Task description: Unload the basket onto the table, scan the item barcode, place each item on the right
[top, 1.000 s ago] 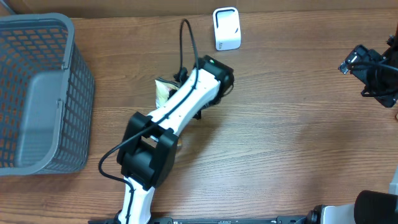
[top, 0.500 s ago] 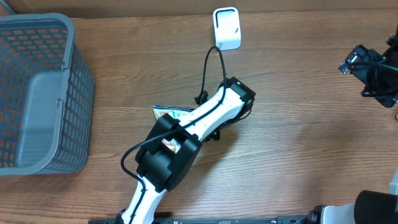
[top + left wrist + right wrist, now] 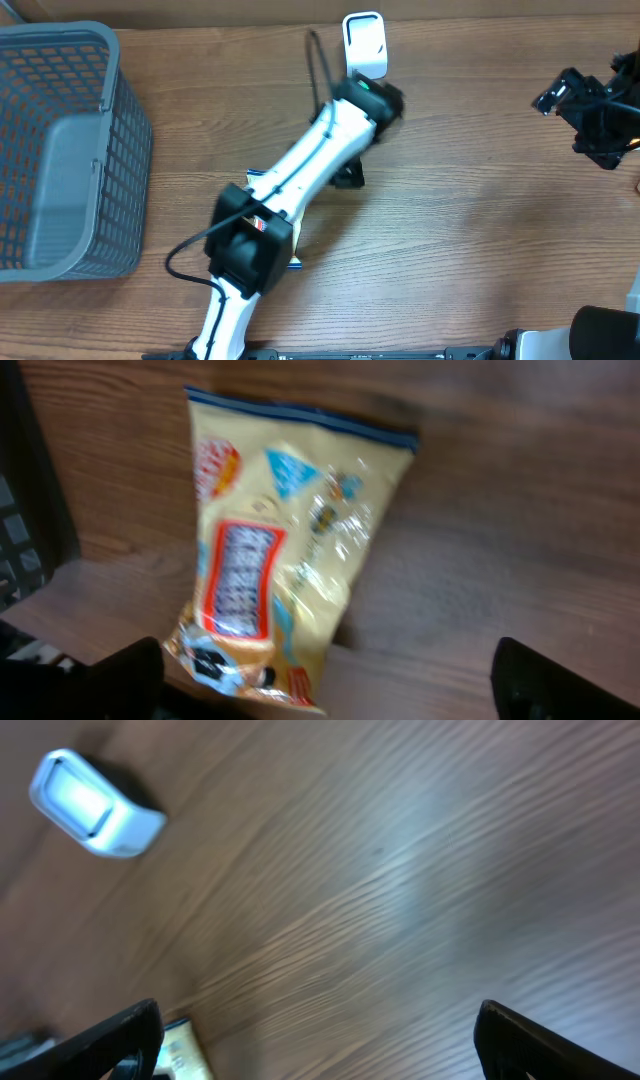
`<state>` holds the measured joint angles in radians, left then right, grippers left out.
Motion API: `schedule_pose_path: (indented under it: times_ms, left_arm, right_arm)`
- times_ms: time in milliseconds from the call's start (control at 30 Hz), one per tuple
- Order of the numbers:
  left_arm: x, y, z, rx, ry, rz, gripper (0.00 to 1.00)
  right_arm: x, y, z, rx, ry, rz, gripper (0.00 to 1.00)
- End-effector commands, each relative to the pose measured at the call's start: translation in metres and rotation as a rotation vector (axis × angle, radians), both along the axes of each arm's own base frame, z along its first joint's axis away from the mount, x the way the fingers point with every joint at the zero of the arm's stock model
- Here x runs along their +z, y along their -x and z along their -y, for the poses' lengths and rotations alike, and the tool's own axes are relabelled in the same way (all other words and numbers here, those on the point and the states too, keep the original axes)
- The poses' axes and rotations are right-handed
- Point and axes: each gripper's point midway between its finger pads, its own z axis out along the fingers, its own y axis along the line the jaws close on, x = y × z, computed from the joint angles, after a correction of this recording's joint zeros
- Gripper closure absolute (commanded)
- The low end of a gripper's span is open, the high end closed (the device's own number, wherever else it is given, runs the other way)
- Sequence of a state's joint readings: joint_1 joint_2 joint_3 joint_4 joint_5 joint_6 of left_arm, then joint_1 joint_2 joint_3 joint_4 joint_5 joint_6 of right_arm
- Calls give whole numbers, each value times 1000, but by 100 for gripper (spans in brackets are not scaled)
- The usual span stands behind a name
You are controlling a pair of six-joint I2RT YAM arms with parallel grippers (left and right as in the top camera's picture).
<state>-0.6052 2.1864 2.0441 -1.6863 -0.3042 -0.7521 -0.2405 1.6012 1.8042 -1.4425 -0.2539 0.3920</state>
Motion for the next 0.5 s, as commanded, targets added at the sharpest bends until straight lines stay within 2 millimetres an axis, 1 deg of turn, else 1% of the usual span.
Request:
schedule_pose_path:
  times_ms: [0,67,167,233,267,300,367,433,467]
  left_arm:
    - [24,-19,-28,56,60,46,0]
    - [24,-26,-45,108,61,51,0]
    - [21,-39,-67,188,90,68,0]
    - [19,-46,-75,236,130,77,0]
    - [18,-50,-80,265,157,82,0]
    - [17,-55,-88,302,186,85,0]
    - [16,-58,-98,341,207,88,0]
    - [15,-61,-107,373,220,93,0]
    - [15,-63,-112,392,231,96,0]
  right_arm:
    - [4,-2,-33,80,-133,23,0]
    - [-1,-1,-48,121,-133,6,0]
    - [-19,2,-84,222,-140,-28,0]
    - [-33,5,-111,298,-148,-51,2]
    - [-42,8,-130,348,-159,-65,4]
    - [-53,13,-156,412,-180,-81,4]
    - [-67,19,-193,510,-209,-87,4]
    - [-80,26,-224,610,-199,-73,4]
    - [-87,30,-243,690,-177,-51,4]
